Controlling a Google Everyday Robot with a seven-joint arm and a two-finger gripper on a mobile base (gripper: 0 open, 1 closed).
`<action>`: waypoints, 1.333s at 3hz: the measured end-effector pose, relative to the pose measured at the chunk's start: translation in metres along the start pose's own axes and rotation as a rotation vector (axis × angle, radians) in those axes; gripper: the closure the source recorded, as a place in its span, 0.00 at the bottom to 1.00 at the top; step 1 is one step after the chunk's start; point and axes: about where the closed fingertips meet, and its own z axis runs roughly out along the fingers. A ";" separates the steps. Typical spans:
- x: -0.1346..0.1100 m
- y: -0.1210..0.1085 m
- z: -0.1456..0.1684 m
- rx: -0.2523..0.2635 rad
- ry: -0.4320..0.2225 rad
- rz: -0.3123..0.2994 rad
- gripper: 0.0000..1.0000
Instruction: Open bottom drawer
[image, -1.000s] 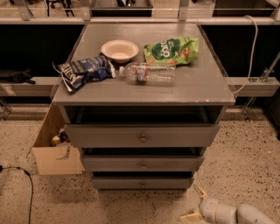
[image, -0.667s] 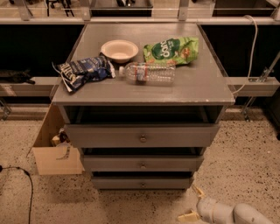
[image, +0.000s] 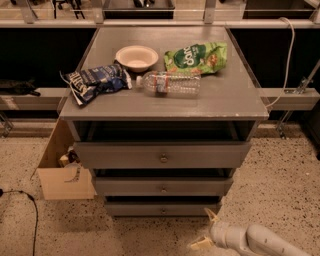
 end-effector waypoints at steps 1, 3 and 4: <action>-0.011 -0.005 0.047 -0.021 0.009 -0.086 0.00; -0.005 -0.007 0.054 -0.007 -0.012 -0.079 0.00; 0.009 -0.025 0.084 0.001 0.013 -0.096 0.00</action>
Offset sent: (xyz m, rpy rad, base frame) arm 0.0489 0.0531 -0.0230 -0.0619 -0.0838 0.0964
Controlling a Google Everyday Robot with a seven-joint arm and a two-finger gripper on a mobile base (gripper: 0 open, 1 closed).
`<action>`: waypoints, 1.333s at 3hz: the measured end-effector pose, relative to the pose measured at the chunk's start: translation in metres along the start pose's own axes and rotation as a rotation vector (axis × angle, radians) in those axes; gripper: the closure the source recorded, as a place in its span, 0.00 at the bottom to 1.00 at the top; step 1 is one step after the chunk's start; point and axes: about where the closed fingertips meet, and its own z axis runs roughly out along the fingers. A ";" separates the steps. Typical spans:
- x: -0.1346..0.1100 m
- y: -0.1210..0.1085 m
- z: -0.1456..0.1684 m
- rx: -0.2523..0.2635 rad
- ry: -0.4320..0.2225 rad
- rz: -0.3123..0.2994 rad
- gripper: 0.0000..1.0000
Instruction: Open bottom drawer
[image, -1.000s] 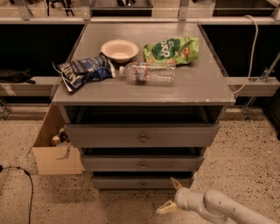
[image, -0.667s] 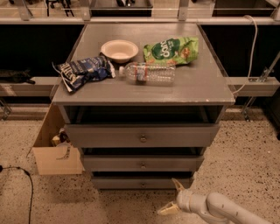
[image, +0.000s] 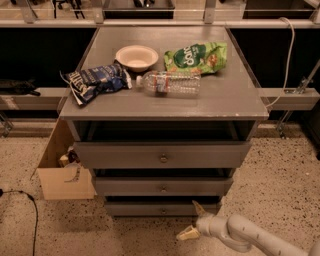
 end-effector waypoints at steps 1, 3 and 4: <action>0.008 -0.012 0.020 0.005 0.020 -0.009 0.00; 0.013 -0.059 0.058 0.035 0.098 -0.080 0.00; 0.014 -0.059 0.058 0.037 0.106 -0.086 0.00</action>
Offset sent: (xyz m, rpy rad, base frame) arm 0.0920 0.0041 -0.0447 -0.1402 -0.0264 0.0100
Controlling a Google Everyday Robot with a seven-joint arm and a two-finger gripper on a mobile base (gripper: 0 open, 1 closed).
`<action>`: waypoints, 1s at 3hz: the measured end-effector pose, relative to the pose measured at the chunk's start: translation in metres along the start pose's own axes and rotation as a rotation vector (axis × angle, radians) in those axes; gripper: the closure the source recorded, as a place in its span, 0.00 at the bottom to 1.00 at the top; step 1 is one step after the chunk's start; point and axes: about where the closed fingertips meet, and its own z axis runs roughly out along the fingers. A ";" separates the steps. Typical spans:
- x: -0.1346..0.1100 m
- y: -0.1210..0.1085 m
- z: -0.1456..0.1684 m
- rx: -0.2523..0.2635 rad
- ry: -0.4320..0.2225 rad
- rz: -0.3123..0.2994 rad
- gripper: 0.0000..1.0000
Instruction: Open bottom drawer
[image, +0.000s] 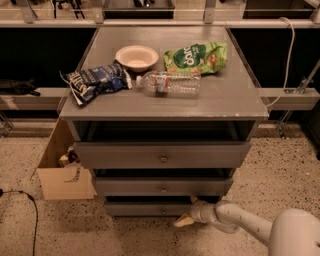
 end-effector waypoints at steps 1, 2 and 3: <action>0.005 0.001 -0.003 0.013 0.038 -0.027 0.00; 0.012 -0.002 -0.009 0.050 0.080 -0.062 0.00; 0.008 -0.005 -0.009 0.090 0.110 -0.113 0.00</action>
Offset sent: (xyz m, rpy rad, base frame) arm -0.0038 -0.0309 -0.0029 -0.1857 -0.0626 -0.0314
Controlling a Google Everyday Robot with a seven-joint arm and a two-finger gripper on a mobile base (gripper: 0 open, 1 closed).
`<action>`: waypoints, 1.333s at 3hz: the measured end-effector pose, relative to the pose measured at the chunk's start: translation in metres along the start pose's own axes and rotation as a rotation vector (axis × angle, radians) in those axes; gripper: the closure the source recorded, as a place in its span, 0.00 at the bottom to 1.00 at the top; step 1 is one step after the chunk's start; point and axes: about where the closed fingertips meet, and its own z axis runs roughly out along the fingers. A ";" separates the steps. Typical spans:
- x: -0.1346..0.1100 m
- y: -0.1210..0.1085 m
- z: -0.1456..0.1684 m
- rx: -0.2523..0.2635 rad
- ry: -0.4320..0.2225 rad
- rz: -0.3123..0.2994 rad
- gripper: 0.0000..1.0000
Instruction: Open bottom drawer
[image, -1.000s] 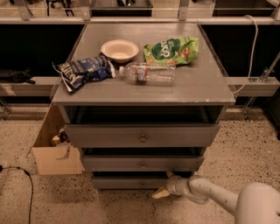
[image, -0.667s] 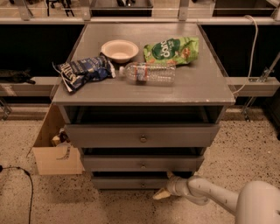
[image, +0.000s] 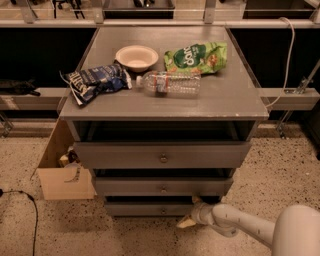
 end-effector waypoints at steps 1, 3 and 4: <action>-0.007 -0.004 0.001 0.038 0.026 -0.052 0.00; -0.016 -0.003 0.004 0.093 0.064 -0.130 0.00; 0.005 0.004 0.017 0.084 0.120 -0.112 0.00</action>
Offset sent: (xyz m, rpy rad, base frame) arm 0.0096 0.0131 0.0163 -0.1658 -0.1392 0.0200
